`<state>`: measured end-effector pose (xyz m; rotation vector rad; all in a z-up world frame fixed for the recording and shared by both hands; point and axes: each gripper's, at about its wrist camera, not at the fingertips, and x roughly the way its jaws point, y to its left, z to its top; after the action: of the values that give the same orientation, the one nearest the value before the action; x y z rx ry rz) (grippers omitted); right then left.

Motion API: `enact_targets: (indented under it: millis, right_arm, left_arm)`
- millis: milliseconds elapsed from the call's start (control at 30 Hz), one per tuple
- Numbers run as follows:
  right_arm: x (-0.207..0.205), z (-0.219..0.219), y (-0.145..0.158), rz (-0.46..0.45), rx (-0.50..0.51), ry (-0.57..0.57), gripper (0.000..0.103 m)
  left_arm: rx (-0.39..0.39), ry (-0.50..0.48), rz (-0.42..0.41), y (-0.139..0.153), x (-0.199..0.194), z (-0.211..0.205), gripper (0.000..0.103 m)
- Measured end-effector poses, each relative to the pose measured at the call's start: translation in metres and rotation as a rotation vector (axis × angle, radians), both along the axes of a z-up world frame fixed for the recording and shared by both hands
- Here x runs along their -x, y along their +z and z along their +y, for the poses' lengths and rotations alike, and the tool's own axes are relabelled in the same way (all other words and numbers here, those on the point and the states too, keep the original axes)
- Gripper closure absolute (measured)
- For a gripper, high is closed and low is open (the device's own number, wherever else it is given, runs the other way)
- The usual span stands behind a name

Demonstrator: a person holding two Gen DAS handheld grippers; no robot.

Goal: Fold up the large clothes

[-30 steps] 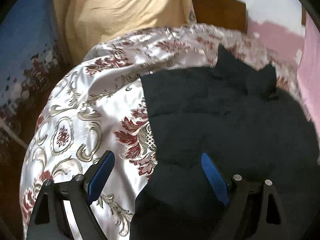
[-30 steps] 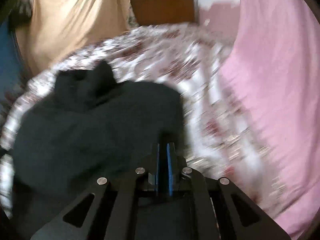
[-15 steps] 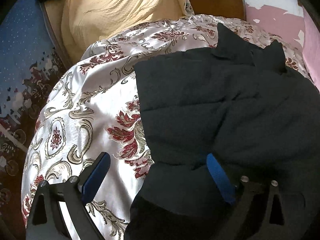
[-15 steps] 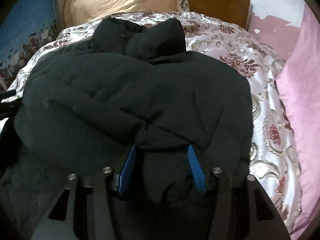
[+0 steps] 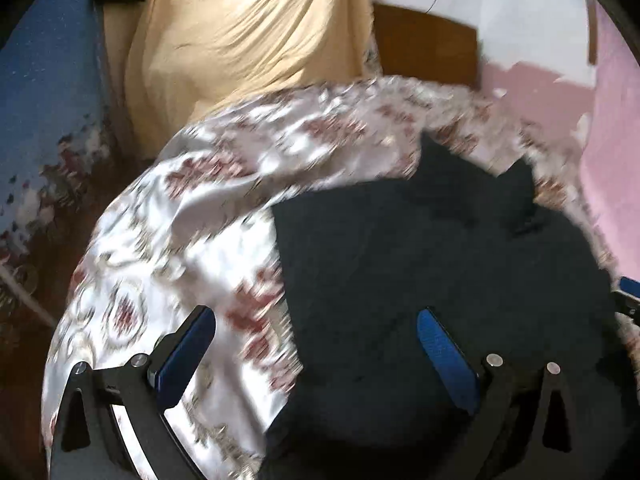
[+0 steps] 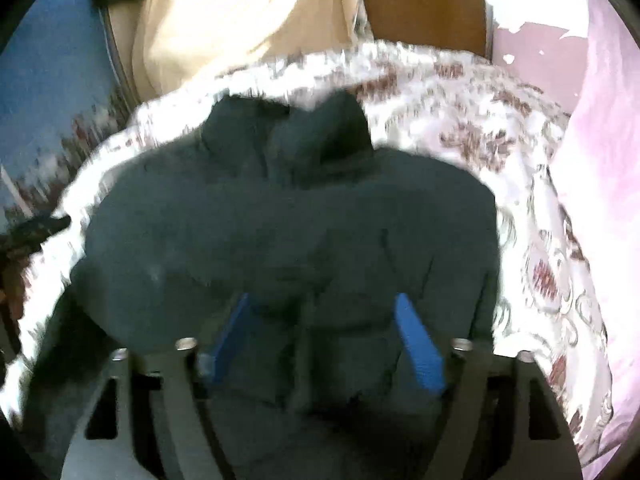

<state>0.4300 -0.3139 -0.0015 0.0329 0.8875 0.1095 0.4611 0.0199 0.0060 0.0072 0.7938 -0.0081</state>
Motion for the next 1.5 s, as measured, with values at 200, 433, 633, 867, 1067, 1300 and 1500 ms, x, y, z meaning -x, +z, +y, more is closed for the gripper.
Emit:
enact_targets:
  millis: [200, 433, 633, 867, 1067, 1300, 1500]
  right_arm:
    - [-0.064, -0.004, 0.025, 0.034, -0.08, -0.023, 0.024]
    - [-0.147, -0.004, 0.022, 0.017, -0.178, -0.099, 0.024]
    - [-0.201, 0.0, -0.006, 0.035, -0.267, -0.17, 0.024]
    - [-0.23, 0.012, -0.026, 0.06, -0.238, -0.203, 0.024]
    - [-0.224, 0.004, -0.03, 0.044, -0.243, -0.23, 0.055]
    - [-0.194, 0.003, -0.013, -0.021, -0.248, -0.167, 0.079]
    - [-0.126, 0.007, 0.029, -0.141, -0.237, -0.112, 0.081]
  left_arm:
    - [0.082, -0.096, 0.006, 0.028, -0.065, -0.031, 0.001]
    - [0.173, -0.119, 0.012, 0.009, -0.158, -0.063, 0.001]
    - [0.273, -0.068, 0.096, -0.022, -0.209, -0.081, 0.001]
    - [0.244, -0.04, 0.122, -0.034, -0.231, -0.102, 0.001]
    - [0.291, -0.024, 0.12, -0.034, -0.232, -0.097, 0.048]
    - [0.351, -0.119, 0.027, -0.01, -0.196, -0.082, 0.091]
    - [0.451, -0.15, -0.021, 0.014, -0.131, -0.049, 0.093]
